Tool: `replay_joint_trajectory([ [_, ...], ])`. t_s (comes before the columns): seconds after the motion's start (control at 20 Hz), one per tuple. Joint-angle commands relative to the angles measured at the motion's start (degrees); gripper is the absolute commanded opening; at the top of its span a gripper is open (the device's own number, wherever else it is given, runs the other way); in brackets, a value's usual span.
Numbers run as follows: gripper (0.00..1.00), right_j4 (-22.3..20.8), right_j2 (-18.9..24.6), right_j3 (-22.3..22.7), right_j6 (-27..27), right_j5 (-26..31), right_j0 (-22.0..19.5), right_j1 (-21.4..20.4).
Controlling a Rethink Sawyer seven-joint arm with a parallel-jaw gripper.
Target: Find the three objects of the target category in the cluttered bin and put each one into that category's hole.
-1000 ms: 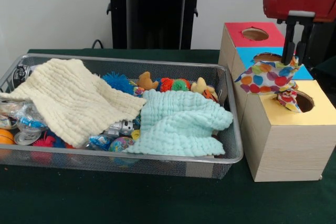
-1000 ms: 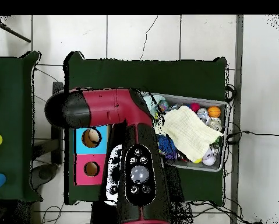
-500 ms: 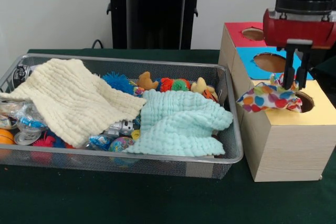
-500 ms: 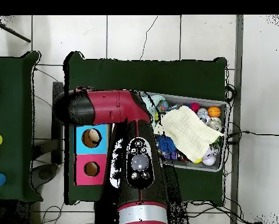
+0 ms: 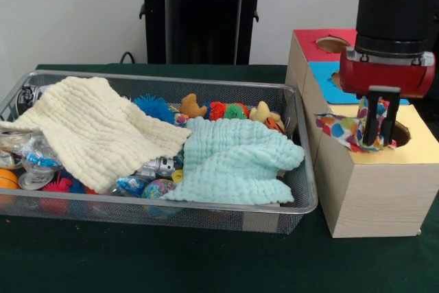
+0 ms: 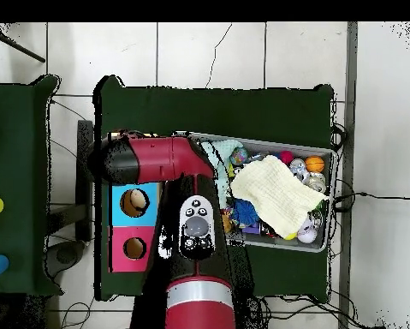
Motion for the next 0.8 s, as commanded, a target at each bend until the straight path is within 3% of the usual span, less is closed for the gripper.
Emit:
replay_joint_trajectory([
  [0.05, 0.00, 3.15, -2.76, -0.44, 14.61, 1.40, 1.68, 6.33],
  [0.5, 0.00, 9.63, -6.01, 2.78, 18.03, 10.32, 5.38, 5.71],
  [0.6, 0.00, 9.96, -10.62, 2.37, 21.53, 11.11, 8.31, 5.79],
  [0.65, 0.00, 9.24, -15.45, 1.16, 24.49, 12.18, 11.54, 6.29],
  [0.8, 0.00, 9.45, -21.15, 0.67, 27.06, 14.08, 15.42, 6.45],
])
